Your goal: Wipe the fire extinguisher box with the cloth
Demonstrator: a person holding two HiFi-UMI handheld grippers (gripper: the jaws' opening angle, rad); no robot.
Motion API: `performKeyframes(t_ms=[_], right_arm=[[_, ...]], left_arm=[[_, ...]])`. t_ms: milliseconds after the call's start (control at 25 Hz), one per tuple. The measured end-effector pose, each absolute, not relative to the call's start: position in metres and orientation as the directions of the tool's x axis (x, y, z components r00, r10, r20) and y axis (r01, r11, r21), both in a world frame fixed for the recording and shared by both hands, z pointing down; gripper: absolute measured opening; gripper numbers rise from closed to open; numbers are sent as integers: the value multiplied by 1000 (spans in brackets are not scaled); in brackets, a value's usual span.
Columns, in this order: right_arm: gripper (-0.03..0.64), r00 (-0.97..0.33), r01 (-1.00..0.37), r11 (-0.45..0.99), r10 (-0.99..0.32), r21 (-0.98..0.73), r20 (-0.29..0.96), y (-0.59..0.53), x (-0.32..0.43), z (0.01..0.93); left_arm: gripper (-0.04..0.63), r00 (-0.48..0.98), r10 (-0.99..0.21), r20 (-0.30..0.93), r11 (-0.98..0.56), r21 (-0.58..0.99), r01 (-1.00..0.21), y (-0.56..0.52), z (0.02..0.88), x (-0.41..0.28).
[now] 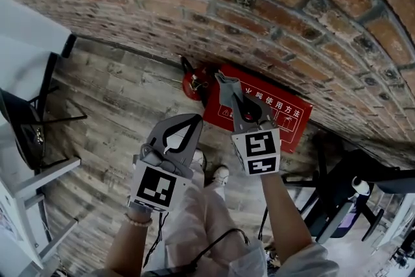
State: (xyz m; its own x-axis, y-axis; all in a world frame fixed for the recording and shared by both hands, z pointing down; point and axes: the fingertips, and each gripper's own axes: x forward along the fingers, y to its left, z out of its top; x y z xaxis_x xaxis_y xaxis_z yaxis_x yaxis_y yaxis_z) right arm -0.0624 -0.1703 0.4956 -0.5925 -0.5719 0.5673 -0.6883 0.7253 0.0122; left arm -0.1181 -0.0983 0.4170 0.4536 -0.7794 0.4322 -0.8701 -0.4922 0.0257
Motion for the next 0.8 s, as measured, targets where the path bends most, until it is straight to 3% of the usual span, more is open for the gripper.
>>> performKeyframes(t_ms=[800], right_arm=[[18, -502, -708, 706, -537, 35, 678, -203, -76, 583]], left_arm=[[-3, 451, -754, 479, -494, 39, -868, -109, 460, -125]])
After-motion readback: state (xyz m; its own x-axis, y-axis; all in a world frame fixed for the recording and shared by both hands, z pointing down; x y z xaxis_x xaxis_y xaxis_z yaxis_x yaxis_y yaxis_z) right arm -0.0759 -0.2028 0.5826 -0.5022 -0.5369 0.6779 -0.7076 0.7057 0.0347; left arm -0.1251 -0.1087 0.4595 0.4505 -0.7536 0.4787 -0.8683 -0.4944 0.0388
